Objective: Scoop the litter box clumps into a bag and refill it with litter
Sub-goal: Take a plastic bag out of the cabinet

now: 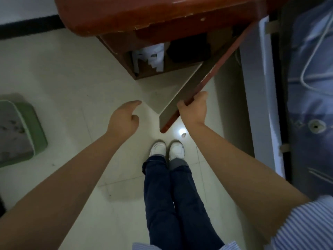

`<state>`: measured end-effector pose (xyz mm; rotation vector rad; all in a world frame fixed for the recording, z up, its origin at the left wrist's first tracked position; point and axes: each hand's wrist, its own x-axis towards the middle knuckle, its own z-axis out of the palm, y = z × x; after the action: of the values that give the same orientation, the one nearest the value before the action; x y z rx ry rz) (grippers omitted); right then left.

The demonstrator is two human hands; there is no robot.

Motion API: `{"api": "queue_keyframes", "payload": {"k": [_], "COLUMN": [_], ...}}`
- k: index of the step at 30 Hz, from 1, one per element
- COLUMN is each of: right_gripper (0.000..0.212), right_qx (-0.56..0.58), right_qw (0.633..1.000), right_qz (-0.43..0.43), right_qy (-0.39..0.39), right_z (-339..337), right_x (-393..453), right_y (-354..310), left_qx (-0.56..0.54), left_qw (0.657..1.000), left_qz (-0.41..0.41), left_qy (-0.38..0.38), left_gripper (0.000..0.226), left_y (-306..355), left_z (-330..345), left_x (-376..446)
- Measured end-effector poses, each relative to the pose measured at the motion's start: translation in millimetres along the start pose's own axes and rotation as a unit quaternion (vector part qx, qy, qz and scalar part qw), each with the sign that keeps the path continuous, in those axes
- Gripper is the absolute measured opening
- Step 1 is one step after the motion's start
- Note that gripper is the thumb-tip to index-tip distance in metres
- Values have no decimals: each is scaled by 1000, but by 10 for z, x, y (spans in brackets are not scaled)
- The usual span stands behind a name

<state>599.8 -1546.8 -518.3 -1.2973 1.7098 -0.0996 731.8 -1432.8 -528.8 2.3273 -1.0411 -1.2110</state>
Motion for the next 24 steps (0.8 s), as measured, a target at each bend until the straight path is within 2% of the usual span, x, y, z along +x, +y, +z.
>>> {"api": "queue_keyframes", "payload": {"k": [3, 5, 7, 9, 11, 14, 16, 19, 21, 24], "right_gripper": [28, 31, 26, 24, 25, 26, 27, 33, 40, 58], "right_qx": [-3, -12, -53, -101, -136, -159, -159, -180, -210, -260], "right_qw": [999, 998, 997, 994, 990, 985, 982, 973, 963, 943], "right_qz": [27, 56, 54, 31, 20, 15, 23, 31, 33, -13], "right_qy": [24, 30, 30, 29, 31, 68, 104, 140, 167, 208], "right_z": [-308, -505, -674, -803, -909, -1071, -1203, -1406, -1549, -1643], "right_x": [-78, -118, -119, -90, -75, -71, -31, 108, 204, 322], "right_y": [330, 522, 677, 777, 870, 1042, 1153, 1274, 1348, 1449], "left_qx": [97, 163, 237, 295, 321, 410, 447, 455, 426, 420], "left_qw": [991, 968, 935, 905, 857, 794, 800, 804, 824, 827], "left_qz": [96, 191, 262, 298, 400, 445, 382, 369, 362, 364], "left_qy": [-8, -5, -44, -72, -50, -56, -121, -101, -91, -83], "left_gripper": [49, 52, 50, 52, 49, 47, 50, 51, 51, 52], "left_y": [279, 580, 947, 1264, 1552, 1791, 1905, 2071, 2202, 2391], "left_z": [90, 239, 470, 734, 964, 1248, 1392, 1580, 1743, 1880], "left_x": [128, 264, 390, 498, 562, 653, 674, 677, 679, 707]}}
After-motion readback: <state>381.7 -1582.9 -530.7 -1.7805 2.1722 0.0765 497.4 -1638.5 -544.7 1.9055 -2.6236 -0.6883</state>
